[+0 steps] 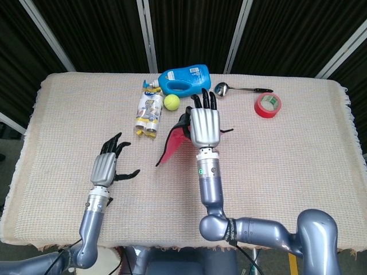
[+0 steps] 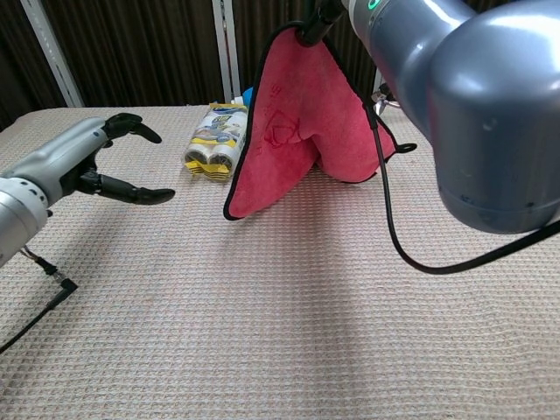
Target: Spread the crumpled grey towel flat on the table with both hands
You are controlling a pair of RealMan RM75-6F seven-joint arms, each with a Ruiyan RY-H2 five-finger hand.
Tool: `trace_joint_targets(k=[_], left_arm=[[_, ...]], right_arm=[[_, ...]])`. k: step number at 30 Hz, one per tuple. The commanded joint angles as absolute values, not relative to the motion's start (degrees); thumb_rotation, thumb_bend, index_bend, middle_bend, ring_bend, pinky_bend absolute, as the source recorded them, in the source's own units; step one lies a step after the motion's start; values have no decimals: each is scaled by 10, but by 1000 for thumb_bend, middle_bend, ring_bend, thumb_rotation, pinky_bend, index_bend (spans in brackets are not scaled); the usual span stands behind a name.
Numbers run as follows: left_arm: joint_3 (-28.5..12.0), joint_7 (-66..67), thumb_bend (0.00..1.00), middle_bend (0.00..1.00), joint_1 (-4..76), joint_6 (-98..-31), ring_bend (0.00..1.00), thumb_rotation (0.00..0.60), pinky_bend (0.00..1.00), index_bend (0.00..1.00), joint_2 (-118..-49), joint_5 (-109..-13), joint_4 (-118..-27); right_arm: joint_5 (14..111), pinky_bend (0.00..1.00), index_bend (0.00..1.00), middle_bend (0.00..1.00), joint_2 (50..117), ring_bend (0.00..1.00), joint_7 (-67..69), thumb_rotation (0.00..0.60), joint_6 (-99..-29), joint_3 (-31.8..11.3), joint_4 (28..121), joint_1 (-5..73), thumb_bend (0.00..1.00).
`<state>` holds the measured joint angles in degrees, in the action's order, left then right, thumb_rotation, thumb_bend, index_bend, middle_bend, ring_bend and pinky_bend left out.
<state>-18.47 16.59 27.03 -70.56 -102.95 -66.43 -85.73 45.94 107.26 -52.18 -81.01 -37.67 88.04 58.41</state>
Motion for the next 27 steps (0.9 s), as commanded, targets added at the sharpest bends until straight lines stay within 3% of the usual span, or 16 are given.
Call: trace_joint_targets(k=[1, 18, 22, 27], left_arm=[[-199, 188, 95, 0, 295, -686, 0, 600, 63, 221, -1053, -639, -837], [-218, 256, 105, 0, 374, -641, 0, 600, 63, 261, -1123, -564, -781], [-219, 257, 132, 0, 386, -643, 0, 600, 63, 283, -1136, -565, -757], [-219, 248, 235, 12, 393, -647, 0, 600, 63, 344, -1147, -568, -732]], right_arm=[[458, 90, 684, 263, 1072, 79, -528, 600, -819, -373, 885, 589, 504], [442, 101, 684, 263, 1069, 79, -537, 600, -843, -364, 890, 606, 504], [440, 101, 684, 263, 1065, 79, -534, 600, -844, -361, 889, 604, 504], [438, 101, 686, 263, 1058, 79, -531, 600, -848, -357, 895, 601, 504]])
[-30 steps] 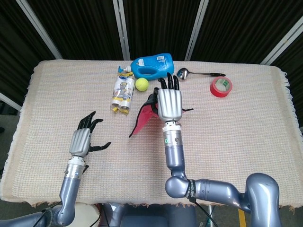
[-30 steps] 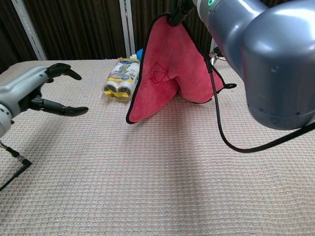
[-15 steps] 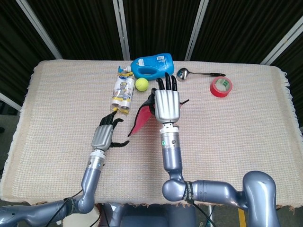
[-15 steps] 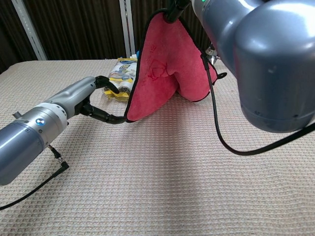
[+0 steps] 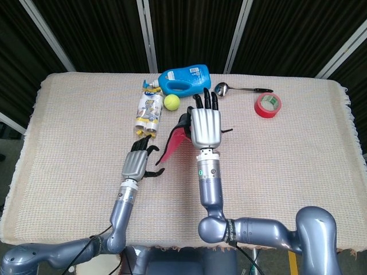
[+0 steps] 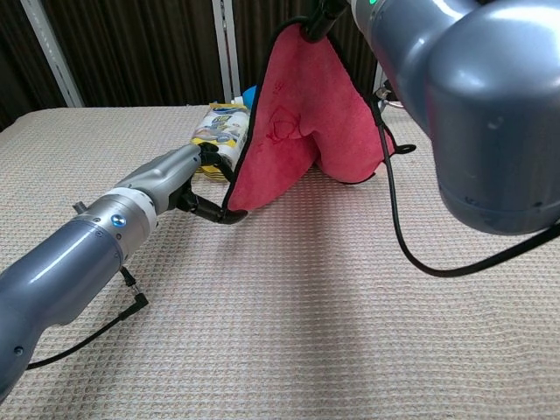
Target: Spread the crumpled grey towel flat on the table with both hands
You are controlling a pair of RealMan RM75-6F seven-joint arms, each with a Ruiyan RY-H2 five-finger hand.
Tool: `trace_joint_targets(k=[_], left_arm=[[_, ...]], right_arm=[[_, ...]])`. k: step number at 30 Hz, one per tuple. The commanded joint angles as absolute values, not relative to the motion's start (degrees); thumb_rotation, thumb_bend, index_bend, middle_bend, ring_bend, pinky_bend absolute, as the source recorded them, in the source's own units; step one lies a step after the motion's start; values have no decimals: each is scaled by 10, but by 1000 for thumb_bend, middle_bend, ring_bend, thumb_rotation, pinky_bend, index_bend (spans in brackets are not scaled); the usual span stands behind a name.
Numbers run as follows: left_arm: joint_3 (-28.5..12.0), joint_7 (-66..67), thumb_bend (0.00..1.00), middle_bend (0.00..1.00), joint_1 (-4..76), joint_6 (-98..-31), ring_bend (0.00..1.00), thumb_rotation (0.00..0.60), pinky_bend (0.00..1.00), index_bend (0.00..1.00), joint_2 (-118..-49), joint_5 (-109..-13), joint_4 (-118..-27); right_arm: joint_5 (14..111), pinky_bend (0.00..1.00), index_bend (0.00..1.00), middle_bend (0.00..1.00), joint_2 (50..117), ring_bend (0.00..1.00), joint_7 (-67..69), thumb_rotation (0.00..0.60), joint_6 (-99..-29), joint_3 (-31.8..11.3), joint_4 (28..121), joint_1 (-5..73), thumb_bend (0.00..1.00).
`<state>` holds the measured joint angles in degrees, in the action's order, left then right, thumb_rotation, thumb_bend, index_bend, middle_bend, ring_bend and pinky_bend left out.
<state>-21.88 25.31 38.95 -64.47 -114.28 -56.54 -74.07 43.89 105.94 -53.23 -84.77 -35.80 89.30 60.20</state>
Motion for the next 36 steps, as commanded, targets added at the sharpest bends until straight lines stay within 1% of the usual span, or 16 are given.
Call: trace_joint_targets(k=[1, 9, 15, 21, 36], left_arm=[[-219, 245, 252, 16, 394, -648, 0, 600, 63, 358, -1148, -568, -730], [-222, 222, 315, 29, 402, -649, 0, 600, 64, 499, -1150, -578, -717], [-221, 219, 398, 35, 406, -648, 0, 600, 63, 550, -1148, -580, -718], [-219, 220, 455, 40, 409, -645, 0, 600, 63, 571, -1141, -579, -719], [-214, 212, 510, 47, 415, -645, 0, 600, 64, 580, -1127, -587, -717]], right_arm=[[437, 101, 688, 263, 1056, 79, -530, 600, -849, -356, 896, 601, 504], [434, 101, 692, 263, 1048, 79, -527, 600, -855, -350, 904, 597, 505], [431, 101, 692, 263, 1044, 79, -525, 600, -859, -347, 906, 596, 504], [428, 101, 692, 263, 1042, 79, -522, 600, -860, -346, 906, 597, 504], [426, 101, 692, 263, 1035, 79, -514, 600, -861, -335, 909, 594, 504]])
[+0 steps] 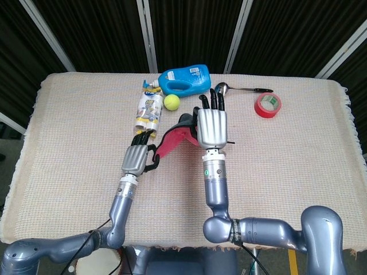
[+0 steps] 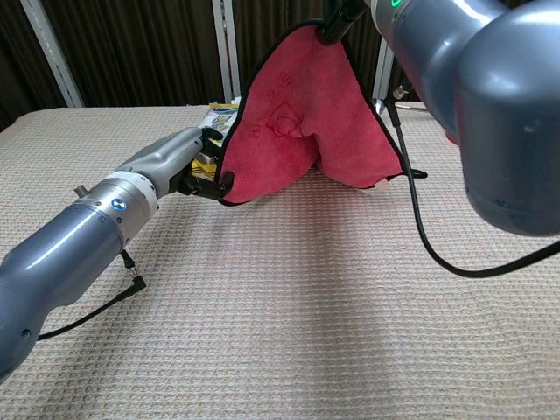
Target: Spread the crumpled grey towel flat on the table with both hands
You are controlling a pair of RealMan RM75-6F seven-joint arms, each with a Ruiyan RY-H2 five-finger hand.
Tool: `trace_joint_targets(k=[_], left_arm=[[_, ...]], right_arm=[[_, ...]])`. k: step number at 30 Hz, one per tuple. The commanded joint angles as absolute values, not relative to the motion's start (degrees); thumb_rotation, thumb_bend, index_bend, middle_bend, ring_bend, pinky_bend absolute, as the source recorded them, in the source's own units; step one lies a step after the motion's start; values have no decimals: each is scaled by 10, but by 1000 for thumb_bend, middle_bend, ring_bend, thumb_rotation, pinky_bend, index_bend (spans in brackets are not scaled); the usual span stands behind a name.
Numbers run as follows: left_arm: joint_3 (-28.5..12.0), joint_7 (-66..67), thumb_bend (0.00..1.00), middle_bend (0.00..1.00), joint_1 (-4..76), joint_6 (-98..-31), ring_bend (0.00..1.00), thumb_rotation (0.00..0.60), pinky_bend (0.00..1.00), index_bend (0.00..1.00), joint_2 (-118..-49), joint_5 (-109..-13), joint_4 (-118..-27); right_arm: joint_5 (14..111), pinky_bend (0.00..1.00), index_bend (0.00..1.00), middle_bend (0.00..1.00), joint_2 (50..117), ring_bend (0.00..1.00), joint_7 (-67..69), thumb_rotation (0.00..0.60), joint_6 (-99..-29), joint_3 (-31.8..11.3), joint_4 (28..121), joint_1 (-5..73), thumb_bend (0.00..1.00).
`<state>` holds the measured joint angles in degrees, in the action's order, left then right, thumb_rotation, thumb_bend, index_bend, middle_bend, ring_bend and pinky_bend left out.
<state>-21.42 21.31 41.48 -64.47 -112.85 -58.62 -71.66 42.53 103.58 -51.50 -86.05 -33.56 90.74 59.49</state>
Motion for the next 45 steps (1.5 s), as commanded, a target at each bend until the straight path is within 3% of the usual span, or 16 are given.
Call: trace_joint_targets(k=[1, 28, 45], left_arm=[[-215, 211, 514, 47, 415, -646, 0, 600, 63, 580, -1126, -587, -717], [-261, 253, 525, 47, 447, -669, 0, 600, 63, 584, -1014, -612, -819], [-304, 301, 525, 47, 514, -657, 0, 600, 64, 585, -1003, -566, -830]], right_arm=[[426, 101, 692, 263, 1035, 79, -514, 600, -861, -334, 910, 594, 504], [443, 101, 692, 265, 974, 79, -479, 600, -863, -296, 994, 539, 505], [403, 102, 692, 266, 938, 79, -447, 600, -810, -348, 941, 554, 505]])
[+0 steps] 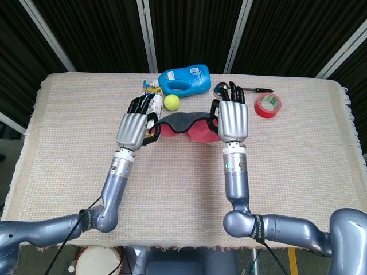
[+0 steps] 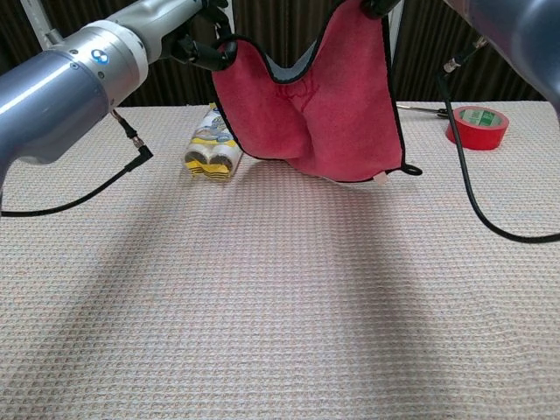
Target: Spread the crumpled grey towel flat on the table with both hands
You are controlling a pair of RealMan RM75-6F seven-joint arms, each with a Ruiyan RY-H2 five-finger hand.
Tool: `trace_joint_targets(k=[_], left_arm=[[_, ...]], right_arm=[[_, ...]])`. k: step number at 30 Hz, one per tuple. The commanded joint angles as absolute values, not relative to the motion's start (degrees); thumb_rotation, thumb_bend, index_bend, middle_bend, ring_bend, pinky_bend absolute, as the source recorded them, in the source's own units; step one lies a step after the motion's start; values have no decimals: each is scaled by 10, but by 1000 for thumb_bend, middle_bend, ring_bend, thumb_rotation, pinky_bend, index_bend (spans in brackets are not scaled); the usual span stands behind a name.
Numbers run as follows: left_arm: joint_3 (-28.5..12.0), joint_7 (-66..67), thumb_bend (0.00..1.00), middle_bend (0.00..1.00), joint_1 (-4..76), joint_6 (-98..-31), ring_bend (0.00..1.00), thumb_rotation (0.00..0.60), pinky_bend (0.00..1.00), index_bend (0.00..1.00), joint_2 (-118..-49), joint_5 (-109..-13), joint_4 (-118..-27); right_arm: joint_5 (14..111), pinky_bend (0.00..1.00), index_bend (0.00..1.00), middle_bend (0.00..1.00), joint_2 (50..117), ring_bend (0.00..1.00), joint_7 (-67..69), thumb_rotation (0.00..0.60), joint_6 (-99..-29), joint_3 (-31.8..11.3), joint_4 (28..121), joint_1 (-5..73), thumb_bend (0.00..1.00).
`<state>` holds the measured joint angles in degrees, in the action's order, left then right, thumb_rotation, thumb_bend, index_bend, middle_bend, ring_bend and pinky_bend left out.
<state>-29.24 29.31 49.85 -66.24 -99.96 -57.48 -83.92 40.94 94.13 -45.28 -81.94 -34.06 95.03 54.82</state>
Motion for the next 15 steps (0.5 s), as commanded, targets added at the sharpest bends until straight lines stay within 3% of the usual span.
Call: trace_joint_targets(k=[1, 15], left_arm=[[-306, 303, 525, 48, 518, -656, 0, 600, 64, 585, -1003, -564, -829], [-347, 319, 525, 51, 605, -635, 0, 600, 64, 585, -1019, -525, -744]], right_arm=[[401, 101, 692, 266, 937, 79, -446, 600, -807, -350, 938, 556, 505], [378, 101, 693, 266, 931, 79, -408, 600, -755, -382, 851, 597, 505]])
